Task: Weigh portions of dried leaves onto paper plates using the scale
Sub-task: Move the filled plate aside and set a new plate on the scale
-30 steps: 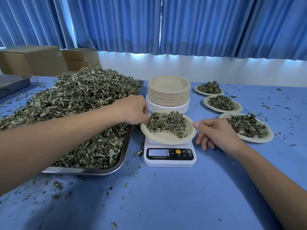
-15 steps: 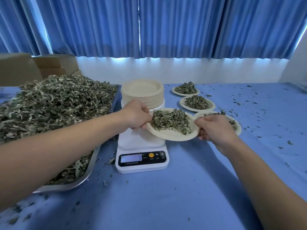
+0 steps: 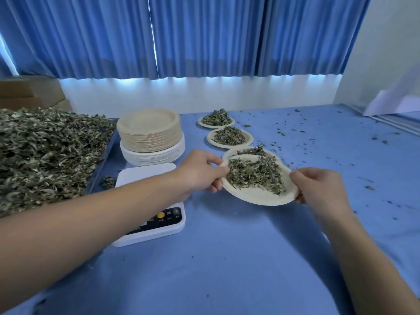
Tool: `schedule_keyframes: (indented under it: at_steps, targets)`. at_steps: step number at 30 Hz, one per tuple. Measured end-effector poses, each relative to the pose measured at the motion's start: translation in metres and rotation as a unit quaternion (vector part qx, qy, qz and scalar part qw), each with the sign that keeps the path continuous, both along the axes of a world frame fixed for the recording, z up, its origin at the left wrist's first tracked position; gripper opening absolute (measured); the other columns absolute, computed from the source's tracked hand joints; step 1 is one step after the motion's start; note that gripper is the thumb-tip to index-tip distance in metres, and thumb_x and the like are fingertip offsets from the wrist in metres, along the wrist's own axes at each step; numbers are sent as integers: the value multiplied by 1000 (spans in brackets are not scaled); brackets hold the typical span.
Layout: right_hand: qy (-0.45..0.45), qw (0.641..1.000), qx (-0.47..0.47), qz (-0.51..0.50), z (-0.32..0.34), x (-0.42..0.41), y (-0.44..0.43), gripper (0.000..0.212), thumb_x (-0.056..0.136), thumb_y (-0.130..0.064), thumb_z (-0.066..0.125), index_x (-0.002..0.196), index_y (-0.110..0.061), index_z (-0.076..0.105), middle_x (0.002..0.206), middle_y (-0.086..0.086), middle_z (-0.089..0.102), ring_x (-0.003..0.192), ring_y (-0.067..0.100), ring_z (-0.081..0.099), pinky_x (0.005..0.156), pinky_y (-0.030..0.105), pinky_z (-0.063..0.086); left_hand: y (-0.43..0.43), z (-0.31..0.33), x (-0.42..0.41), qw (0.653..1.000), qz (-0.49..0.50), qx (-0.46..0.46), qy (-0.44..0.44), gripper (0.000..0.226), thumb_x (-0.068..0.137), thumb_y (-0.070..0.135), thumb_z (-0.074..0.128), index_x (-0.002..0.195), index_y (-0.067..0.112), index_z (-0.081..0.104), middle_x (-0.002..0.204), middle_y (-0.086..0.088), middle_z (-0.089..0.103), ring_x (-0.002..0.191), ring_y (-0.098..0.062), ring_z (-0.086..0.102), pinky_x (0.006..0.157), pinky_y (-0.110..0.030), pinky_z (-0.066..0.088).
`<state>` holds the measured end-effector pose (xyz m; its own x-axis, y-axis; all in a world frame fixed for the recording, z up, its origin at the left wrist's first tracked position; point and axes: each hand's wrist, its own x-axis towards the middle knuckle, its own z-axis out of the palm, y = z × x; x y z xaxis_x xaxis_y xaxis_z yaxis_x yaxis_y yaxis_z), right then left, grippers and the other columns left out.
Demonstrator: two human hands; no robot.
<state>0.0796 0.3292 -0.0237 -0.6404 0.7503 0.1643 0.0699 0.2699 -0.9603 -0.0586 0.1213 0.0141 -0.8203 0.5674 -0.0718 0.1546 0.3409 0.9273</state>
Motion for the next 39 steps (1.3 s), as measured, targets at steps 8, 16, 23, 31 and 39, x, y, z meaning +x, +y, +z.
schedule_keyframes:
  at_steps: [8, 16, 23, 31, 39]
  targets:
    - [-60, 996, 31, -62, -11, 43, 26, 20, 86, -15, 64, 74, -21, 78, 59, -6, 69, 59, 15, 58, 60, 27, 48, 30, -19, 48, 992, -28, 66, -101, 28, 88, 4, 70, 110, 5, 53, 54, -10, 64, 46, -18, 60, 48, -26, 54]
    - [-127, 980, 104, -111, -8, 42, 30, 18, 87, -22, 65, 76, -29, 77, 73, -16, 71, 73, 6, 61, 59, 23, 43, 45, -32, 63, 997, -7, 2, -80, 25, 84, 0, 67, 106, -10, 61, 59, -11, 64, 44, -17, 61, 52, -31, 59]
    - [-212, 956, 141, -142, -7, 45, 29, 19, 87, -22, 61, 75, -20, 76, 91, 10, 76, 87, 35, 66, 68, 37, 52, 52, -36, 71, 998, -14, -35, -44, 18, 81, 7, 68, 91, -7, 65, 55, -11, 63, 48, -26, 64, 60, -45, 62]
    - [-227, 912, 301, -163, -4, 41, 19, 27, 99, -22, 55, 111, -22, 78, 115, 16, 68, 108, 40, 56, 92, 45, 43, 53, -34, 71, 999, -15, -33, -27, 16, 84, 10, 70, 90, -3, 64, 57, -12, 64, 47, -26, 62, 60, -44, 62]
    - [-180, 856, 472, -108, 23, 0, -38, 29, 99, -16, 51, 83, -22, 74, 94, 5, 65, 93, 31, 52, 77, 38, 21, 24, -9, 52, 1000, 15, 9, 22, 13, 89, 11, 65, 91, -2, 65, 58, -9, 61, 37, -16, 53, 39, -22, 45]
